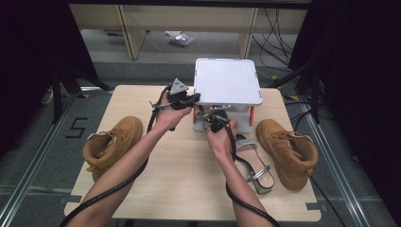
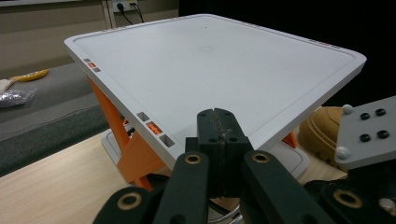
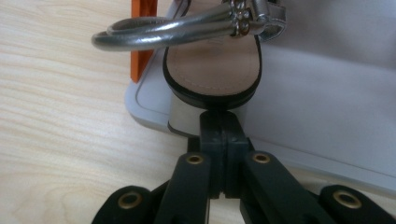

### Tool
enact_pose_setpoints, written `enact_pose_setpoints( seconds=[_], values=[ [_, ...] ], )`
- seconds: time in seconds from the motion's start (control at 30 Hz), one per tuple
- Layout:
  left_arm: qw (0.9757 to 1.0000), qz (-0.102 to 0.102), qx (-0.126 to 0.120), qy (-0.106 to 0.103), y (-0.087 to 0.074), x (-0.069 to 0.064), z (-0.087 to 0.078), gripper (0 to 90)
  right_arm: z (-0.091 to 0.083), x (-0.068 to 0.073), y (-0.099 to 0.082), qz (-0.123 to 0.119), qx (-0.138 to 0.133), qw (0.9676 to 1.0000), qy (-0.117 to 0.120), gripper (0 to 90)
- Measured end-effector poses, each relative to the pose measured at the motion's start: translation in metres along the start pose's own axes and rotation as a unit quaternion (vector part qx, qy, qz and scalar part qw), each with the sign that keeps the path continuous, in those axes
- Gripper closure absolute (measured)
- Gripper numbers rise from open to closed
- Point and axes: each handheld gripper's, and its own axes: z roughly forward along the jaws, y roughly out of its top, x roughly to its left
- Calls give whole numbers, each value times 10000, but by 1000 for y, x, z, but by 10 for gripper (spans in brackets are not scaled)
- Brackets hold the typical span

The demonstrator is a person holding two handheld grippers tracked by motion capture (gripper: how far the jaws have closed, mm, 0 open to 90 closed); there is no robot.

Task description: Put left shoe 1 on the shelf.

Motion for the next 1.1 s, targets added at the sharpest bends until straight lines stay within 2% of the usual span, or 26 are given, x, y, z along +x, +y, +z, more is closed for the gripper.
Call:
enact_pose_setpoints(
  seconds=[0.17, 0.2, 0.23, 0.3, 0.37, 0.4, 0.47, 0.5, 0.57, 0.63, 0.7, 0.77, 0.8, 0.93, 1.1],
  values=[
    [10000, 2, 1, -2, 0, 0, 0, 898, 5, 4, 1, 62, -4, 10000, 13, 900],
    [10000, 0, -4, -3, 0, 0, 0, 898, 7, 3, 1, 13, -17, 10000, 31, 900],
    [10000, -1, -3, -1, 0, 0, 0, 898, 8, 5, 1, 91, 8, 9999, 55, 900],
    [10000, -10, -7, 0, 0, 0, 0, 897, 10, 7, 2, -34, -19, 10000, 42, 900],
    [10000, -5, 1, -1, 0, 0, 0, 898, 11, 10, 2, 23, -9, 10000, 70, 900],
    [10000, -9, -7, 0, 0, 0, 0, 898, 12, 10, 2, -86, -28, 9999, 79, 900],
    [10000, -10, -8, 0, 0, 0, 0, 898, 13, 13, 2, -108, 51, 9999, 50, 900],
    [10000, -15, -12, -3, 0, 0, 0, 898, 15, 13, 2, -150, 1, 9998, 105, 900],
    [10000, -21, -18, -8, -1, 0, 0, 898, 16, 14, 2, -159, 22, 9999, 37, 900],
    [10000, -28, -20, -10, -1, 0, 0, 897, 19, 14, 2, -178, -10, 9998, 89, 900],
    [10000, -28, -23, -12, -1, 0, 0, 898, 19, 15, 2, -188, -6, 9998, -2, 898],
    [10000, -32, -26, -11, -1, 0, 0, 897, 20, 15, 2, -199, -22, 9998, 57, 891],
    [10000, -31, -28, -9, -1, 0, 0, 897, 20, 16, 2, -193, 0, 9998, 21, 884],
    [10000, -26, -43, -11, -1, 0, 0, 897, 22, 16, 2, -142, 32, 9997, 174, 835],
    [10000, -33, -48, -19, -1, 0, 0, 897, 3, 15, 2, -233, 73, 9993, 298, 725]
  ],
)
